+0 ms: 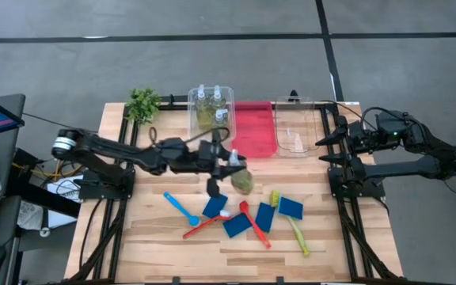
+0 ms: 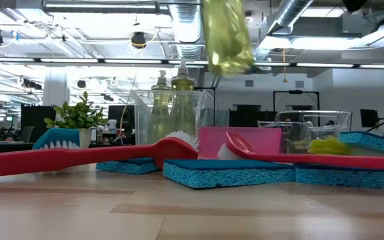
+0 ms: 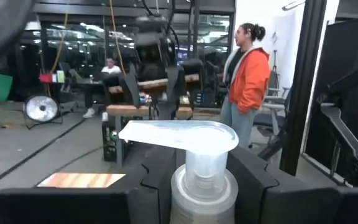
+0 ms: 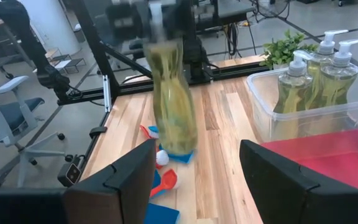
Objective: Pick & Place Kitchen Sink Supplies
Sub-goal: Put the transparent soap dispenser into the transparent container
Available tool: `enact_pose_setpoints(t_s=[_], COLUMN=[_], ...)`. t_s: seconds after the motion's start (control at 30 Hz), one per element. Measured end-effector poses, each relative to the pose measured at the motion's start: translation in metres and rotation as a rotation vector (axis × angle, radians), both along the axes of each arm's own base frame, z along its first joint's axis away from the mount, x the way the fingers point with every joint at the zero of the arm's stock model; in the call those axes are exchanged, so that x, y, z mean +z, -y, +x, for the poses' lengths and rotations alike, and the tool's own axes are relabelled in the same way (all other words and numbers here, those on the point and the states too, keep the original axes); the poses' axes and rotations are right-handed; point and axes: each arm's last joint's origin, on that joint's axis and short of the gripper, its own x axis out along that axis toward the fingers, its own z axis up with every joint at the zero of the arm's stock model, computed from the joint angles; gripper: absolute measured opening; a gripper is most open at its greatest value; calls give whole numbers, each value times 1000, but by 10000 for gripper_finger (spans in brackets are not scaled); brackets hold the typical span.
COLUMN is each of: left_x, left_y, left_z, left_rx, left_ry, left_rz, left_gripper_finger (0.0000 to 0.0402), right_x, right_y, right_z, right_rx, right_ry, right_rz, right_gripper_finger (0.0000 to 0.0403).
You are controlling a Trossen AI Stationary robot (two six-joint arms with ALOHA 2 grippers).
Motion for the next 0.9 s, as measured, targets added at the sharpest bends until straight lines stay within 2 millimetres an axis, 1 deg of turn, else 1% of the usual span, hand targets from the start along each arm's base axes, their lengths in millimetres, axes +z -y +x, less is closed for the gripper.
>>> enact_pose_setpoints(t_s=[0.13,0.3,0.43,0.57,0.8,0.9], left_x=[14,19,20,20,21,27], left_y=[-3,-6,-7,-7,-13,-15], left_z=[-20,-35,-36,-36,-38,-45], left_rx=[19,50,64,93,272,339], left_ry=[40,54,48,50,29,33], left_rz=[24,21,28,81,192,232], left_gripper_finger=[109,109,109,109,113,112], right_x=[0,0,0,0,3,4], right_y=[0,0,0,0,0,0], right_z=[0,0,0,0,1,1], right_rx=[-4,-4,-5,-5,-14,-15], right_ry=[0,0,0,0,28,40], right_rz=[-1,-1,-1,-2,17,20], right_gripper_finger=[225,225,225,225,225,225])
